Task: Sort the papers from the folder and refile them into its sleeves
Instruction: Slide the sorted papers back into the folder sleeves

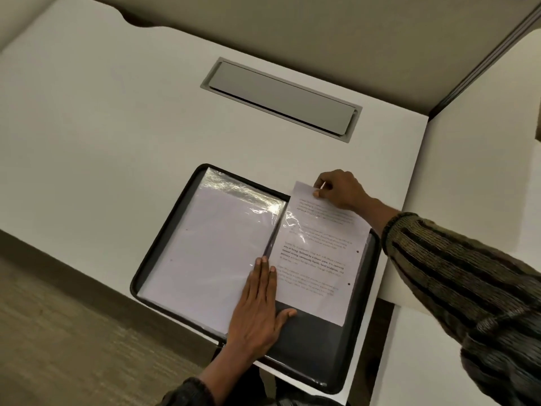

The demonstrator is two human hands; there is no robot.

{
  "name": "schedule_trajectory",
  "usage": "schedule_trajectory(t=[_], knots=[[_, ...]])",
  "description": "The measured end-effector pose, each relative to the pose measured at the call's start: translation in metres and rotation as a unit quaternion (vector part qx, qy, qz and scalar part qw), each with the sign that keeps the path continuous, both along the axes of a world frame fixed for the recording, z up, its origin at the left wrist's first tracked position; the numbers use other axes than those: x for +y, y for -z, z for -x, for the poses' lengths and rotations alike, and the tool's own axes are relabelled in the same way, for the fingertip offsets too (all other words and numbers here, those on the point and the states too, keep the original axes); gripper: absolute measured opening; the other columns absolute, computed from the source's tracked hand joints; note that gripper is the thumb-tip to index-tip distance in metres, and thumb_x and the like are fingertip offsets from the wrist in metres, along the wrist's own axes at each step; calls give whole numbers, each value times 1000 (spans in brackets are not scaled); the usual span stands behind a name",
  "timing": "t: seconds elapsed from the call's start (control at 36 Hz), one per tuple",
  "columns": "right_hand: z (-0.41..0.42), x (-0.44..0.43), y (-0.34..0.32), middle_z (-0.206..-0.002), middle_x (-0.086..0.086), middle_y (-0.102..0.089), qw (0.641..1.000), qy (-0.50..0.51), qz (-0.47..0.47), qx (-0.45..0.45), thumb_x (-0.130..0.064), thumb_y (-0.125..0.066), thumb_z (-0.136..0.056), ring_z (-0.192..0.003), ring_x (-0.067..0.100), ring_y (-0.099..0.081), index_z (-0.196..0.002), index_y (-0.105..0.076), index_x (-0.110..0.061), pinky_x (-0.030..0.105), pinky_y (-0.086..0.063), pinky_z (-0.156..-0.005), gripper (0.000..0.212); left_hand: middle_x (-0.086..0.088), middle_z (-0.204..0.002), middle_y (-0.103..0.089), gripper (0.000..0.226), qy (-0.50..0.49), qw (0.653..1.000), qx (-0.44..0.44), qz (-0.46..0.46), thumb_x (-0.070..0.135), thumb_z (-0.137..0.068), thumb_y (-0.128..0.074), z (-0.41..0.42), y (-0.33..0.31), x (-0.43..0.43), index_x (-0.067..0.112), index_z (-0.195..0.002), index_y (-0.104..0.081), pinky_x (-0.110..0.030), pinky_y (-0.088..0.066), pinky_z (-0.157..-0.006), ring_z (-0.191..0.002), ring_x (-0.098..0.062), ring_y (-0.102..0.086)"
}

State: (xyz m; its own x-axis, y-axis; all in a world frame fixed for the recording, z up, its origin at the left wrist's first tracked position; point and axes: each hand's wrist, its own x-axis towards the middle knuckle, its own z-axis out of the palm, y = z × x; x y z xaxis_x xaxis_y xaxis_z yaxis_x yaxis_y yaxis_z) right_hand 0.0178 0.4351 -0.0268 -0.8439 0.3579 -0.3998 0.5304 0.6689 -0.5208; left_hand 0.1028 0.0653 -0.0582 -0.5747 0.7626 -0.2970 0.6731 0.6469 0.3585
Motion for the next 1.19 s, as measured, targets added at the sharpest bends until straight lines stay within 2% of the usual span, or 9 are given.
schedule_trajectory(t=[0.11, 0.28, 0.39, 0.47, 0.58, 0.78, 0.92, 1.0, 1.19], knots=[[-9, -14, 0, -87, -5, -71, 999, -2, 24, -25, -30, -84, -87, -89, 17, -67, -96, -77, -22, 29, -45, -76, 14, -1, -170, 36, 99, -1, 999, -31, -17, 77, -104, -26, 6, -6, -5, 19, -163, 29, -37, 8, -129, -159, -17, 29], [-22, -33, 2, -80, -10, -63, 998, -8, 34, -42, -40, -81, -90, -86, 18, -60, -93, -74, -20, 24, -39, -67, 21, 4, -167, 41, 100, 4, 998, -61, -8, 77, -104, -29, 15, -18, -15, 19, -163, 28, -25, 16, -122, -156, -12, 34], [-28, -43, 6, -100, -8, -65, 998, 35, 32, -43, -63, -81, -79, -100, 16, -59, -103, -68, -25, 36, -48, -85, 47, -2, -171, 35, 94, 16, 999, -26, 15, 73, -107, -24, 24, -16, -30, 15, -165, 20, -37, 15, -130, -158, -17, 30], [-35, -55, 7, -111, -4, -66, 997, 24, 7, -70, -56, -92, -67, -103, 20, -59, -117, -61, -28, 40, -51, -90, 65, 1, -169, 38, 93, 34, 998, -33, 38, 72, -107, -25, 32, -11, -42, 15, -165, 20, -32, 19, -128, -157, -16, 32], [-42, -61, 8, -108, -6, -65, 996, 32, -24, -75, -40, -94, -68, -101, 21, -61, -116, -64, -25, 35, -47, -81, 58, 0, -166, 44, 95, 72, 995, -27, 60, 68, -108, -31, 42, -13, -45, 15, -164, 24, -31, 19, -128, -153, -16, 40], [-42, -62, 1, -110, -5, -65, 996, 20, -6, -90, -42, -80, -89, -109, 23, -62, -117, -64, -23, 36, -46, -84, 38, 4, -159, 53, 97, 76, 990, -74, 87, 64, -107, -35, 47, -25, -43, 19, -160, 33, -34, 10, -130, -149, -13, 46], [-45, -66, -8, -94, -16, -57, 995, 46, -5, -93, -37, -92, -76, -96, 15, -55, -109, -59, -26, 33, -41, -77, 47, 7, -162, 50, 100, 73, 990, -89, 80, 62, -106, -42, 48, -22, -45, 23, -159, 34, -39, -3, -134, -152, -12, 41], [-44, -67, -9, -101, -13, -59, 994, 44, -14, -104, -26, -94, -72, -99, 15, -55, -113, -64, -21, 31, -41, -77, 51, 6, -162, 49, 101, 85, 990, -88, 72, 61, -106, -42, 51, -22, -47, 22, -160, 33, -39, -5, -134, -152, -13, 41], [-49, -67, -7, -96, -23, -70, 993, 57, 40, -100, -8, -83, -82, -91, 4, -67, -95, -63, -27, 33, -51, -83, 30, 5, -164, 47, 102, 125, 987, -80, 65, 62, -105, -44, 60, -20, -53, 21, -161, 30, -37, -5, -133, -153, -14, 40]])
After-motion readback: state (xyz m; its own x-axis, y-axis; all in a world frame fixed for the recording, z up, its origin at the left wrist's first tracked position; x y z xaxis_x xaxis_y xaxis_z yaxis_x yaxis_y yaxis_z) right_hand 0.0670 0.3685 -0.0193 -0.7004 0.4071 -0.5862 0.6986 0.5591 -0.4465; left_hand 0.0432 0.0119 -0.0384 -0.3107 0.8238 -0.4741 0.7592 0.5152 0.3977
